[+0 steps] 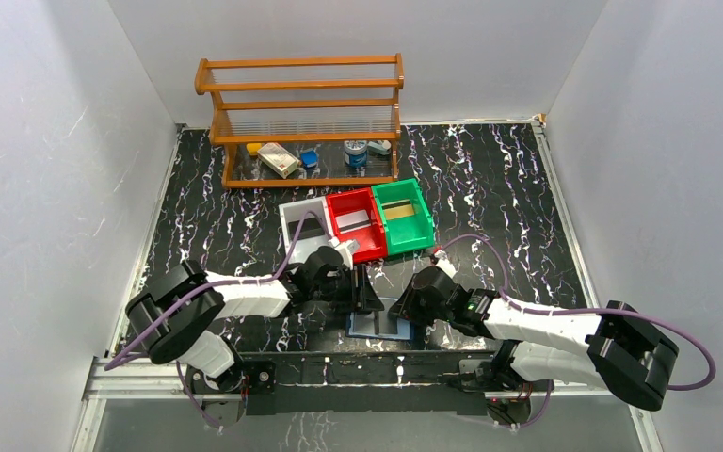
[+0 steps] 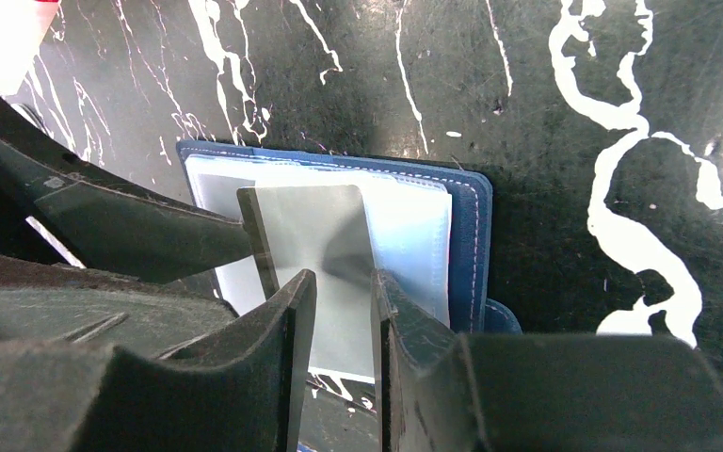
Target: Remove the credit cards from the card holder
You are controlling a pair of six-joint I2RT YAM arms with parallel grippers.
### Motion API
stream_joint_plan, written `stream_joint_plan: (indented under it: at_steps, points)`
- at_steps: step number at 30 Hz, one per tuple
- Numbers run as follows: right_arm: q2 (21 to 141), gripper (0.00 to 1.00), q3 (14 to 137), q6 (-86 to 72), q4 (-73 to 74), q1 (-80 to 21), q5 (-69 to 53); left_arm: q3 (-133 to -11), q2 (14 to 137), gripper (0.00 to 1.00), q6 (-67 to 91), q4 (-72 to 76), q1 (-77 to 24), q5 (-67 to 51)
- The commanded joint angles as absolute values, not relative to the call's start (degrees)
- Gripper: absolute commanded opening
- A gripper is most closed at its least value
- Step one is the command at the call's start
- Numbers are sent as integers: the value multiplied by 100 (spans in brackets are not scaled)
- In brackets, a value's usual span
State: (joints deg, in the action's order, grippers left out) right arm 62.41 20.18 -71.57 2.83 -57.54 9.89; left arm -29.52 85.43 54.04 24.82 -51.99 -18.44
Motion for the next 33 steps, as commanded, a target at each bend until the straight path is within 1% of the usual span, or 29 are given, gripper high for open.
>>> stream_joint_plan:
  at_steps: [1, 3, 8, 12, 19, 24, 29, 33]
  points:
    - [6438, 37, 1808, -7068, 825, -5783, 1035, -2938, 8698, 44, 5414, 2594, -5230, -2017]
    - [6446, 37, 1802, -7058, 797, -5783, 1016, -2921, 8812, 39, 5483, 2804, -5228, -2159]
    - [6453, 37, 1793, -7050, 765, -5783, 1005, -2903, 9008, 21, 5589, 3028, -5225, -2370]
    - [6466, 37, 1793, -7047, 765, -5777, 1005, -2829, 8858, 13, 5640, 2998, -5224, -2230]
    - [6478, 37, 1792, -7047, 765, -5772, 1018, -2798, 8725, 7, 5572, 2955, -5225, -2170]
    - [6475, 37, 1778, -7050, 787, -5770, 1016, -2766, 8706, 0, 5555, 3139, -5223, -2273]
    - [6466, 37, 1766, -7059, 807, -5774, 1040, -2758, 8615, 0, 5501, 3127, -5221, -2278]
    - [6469, 37, 1784, -7064, 859, -5774, 1078, -2851, 8469, 0, 5328, 2776, -5221, -2146]
